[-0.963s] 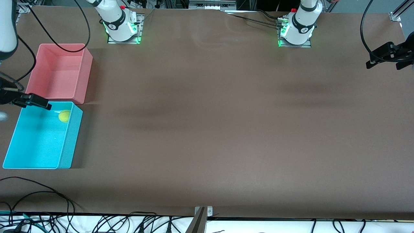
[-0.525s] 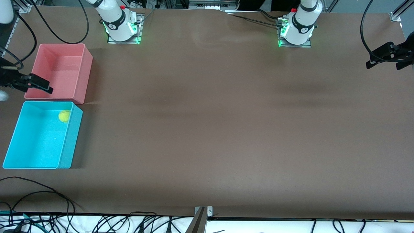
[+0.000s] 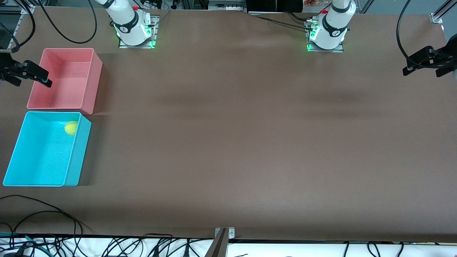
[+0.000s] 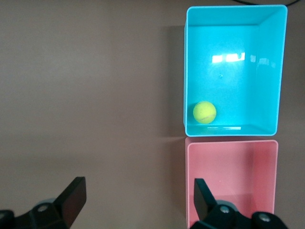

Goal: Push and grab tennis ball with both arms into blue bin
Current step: 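Open the right gripper and lift it out of the cyan bin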

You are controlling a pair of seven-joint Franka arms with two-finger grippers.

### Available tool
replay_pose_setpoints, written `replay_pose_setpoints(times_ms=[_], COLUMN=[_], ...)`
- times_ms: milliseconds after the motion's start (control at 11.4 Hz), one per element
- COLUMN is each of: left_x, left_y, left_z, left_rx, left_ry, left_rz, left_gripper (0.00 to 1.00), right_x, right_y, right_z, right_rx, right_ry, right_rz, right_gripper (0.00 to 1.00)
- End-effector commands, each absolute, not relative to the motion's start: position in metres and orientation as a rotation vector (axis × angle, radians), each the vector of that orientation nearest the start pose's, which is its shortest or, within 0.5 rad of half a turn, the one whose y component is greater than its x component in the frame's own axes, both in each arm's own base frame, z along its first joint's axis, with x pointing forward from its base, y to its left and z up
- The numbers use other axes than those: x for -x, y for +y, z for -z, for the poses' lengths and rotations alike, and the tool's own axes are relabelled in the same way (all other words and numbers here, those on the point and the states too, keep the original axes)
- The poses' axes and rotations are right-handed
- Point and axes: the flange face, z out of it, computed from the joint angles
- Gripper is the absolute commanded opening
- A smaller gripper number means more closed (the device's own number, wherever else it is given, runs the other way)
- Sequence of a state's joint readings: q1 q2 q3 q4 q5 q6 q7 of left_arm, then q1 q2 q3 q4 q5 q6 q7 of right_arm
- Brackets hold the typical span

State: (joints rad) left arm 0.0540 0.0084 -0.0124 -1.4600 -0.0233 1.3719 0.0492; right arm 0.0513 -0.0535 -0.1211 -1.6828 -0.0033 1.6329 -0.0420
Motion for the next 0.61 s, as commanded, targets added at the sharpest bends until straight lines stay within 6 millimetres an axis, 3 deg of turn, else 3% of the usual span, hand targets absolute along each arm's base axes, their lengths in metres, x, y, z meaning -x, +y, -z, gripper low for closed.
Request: replay_pose_setpoints(times_ms=[0, 525], left_x=[-0.5354, -0.5355], left_y=[0.0159, 0.0136], left_z=[-0.661, -0.661], left_rx=[3.18, 3.178], left_ry=[0.018, 0.025], left_rz=[-0.154, -0.154], left_gripper=[1.0, 1.0], right_x=[-0.5425, -0.5405], right_y=[-0.0407, -0.0404], right_z=[-0.6243, -0.6274], right_rx=[3.153, 3.15], right_ry=[0.056, 0.056], right_rz=[-0.064, -0.057], right_gripper=[1.0, 1.0])
